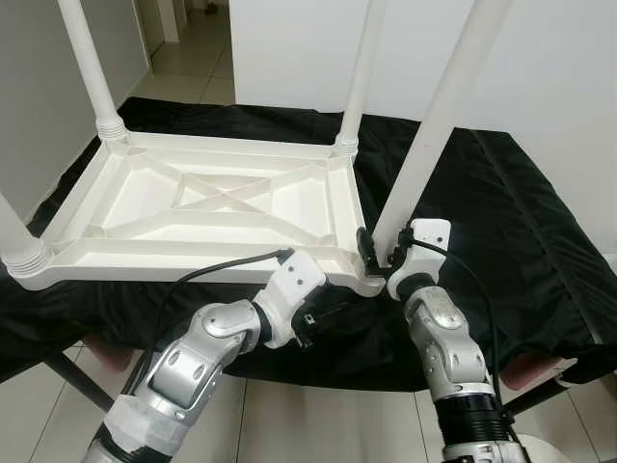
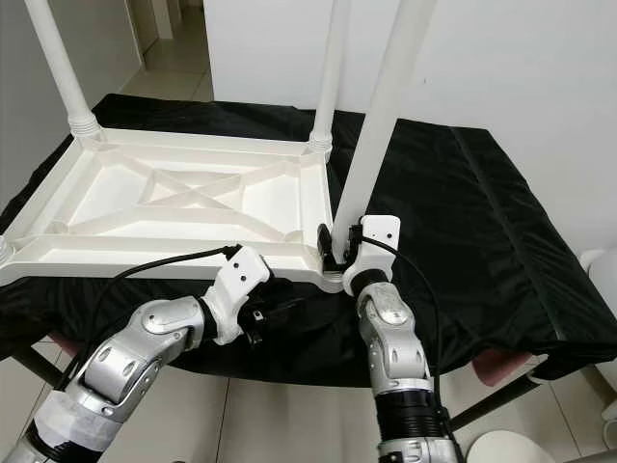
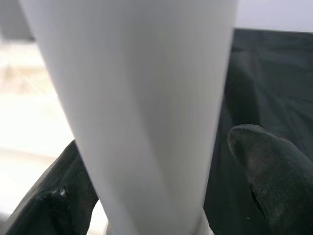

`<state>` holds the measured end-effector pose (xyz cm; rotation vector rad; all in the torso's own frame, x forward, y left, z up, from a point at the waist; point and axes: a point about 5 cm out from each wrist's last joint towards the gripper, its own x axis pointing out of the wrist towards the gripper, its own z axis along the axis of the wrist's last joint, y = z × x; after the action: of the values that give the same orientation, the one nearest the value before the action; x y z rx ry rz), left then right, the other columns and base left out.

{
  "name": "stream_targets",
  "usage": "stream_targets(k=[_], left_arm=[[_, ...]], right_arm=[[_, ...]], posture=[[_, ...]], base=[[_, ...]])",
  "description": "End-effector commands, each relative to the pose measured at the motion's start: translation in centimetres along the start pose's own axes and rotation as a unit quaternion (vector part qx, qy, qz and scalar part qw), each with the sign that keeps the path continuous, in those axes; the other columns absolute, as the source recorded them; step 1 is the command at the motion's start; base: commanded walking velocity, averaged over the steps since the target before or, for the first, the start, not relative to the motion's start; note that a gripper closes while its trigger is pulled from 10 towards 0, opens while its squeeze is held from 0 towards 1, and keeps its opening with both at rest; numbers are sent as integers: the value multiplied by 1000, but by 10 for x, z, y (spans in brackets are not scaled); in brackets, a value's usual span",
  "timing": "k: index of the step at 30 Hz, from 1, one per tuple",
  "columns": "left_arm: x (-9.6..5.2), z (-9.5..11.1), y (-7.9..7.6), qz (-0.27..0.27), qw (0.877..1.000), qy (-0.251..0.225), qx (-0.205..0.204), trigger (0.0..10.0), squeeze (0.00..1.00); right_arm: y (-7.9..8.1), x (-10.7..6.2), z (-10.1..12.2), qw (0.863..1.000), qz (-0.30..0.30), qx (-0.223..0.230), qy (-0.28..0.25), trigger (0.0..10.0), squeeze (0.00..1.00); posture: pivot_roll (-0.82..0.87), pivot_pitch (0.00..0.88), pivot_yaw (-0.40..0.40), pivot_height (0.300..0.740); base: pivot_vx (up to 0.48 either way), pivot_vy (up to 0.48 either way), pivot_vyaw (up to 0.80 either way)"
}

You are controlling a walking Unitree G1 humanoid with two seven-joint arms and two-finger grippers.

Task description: Building children table

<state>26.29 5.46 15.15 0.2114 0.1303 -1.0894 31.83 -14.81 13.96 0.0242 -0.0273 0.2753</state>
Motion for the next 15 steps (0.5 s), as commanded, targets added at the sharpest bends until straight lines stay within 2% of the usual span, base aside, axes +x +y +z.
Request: stream_targets(k=[1, 3, 12, 15], left_arm=[[0, 1, 1, 2, 1000, 3, 1, 10000, 0], [1, 1, 2, 1, 1000, 3, 2, 10000, 0], [1, 3, 4, 4, 1000, 2, 5, 10000, 0], [1, 3, 4, 4, 1000, 1, 5, 10000, 0]], right_arm=[[-2, 2, -1, 999, 41, -18, 5, 10000, 0], [-7, 4, -2, 997, 74, -31, 14, 10000, 0], [-17, 14, -3, 987, 145, -68, 28, 10000, 0], [-21, 19, -1, 986, 149, -74, 27, 10000, 0]], posture=[[31, 31, -54, 740], [33, 30, -52, 740], [44, 23, -50, 740], [45, 23, -49, 740]], base=[[0, 0, 0], [0, 0, 0], [0, 0, 0], [0, 0, 0]])
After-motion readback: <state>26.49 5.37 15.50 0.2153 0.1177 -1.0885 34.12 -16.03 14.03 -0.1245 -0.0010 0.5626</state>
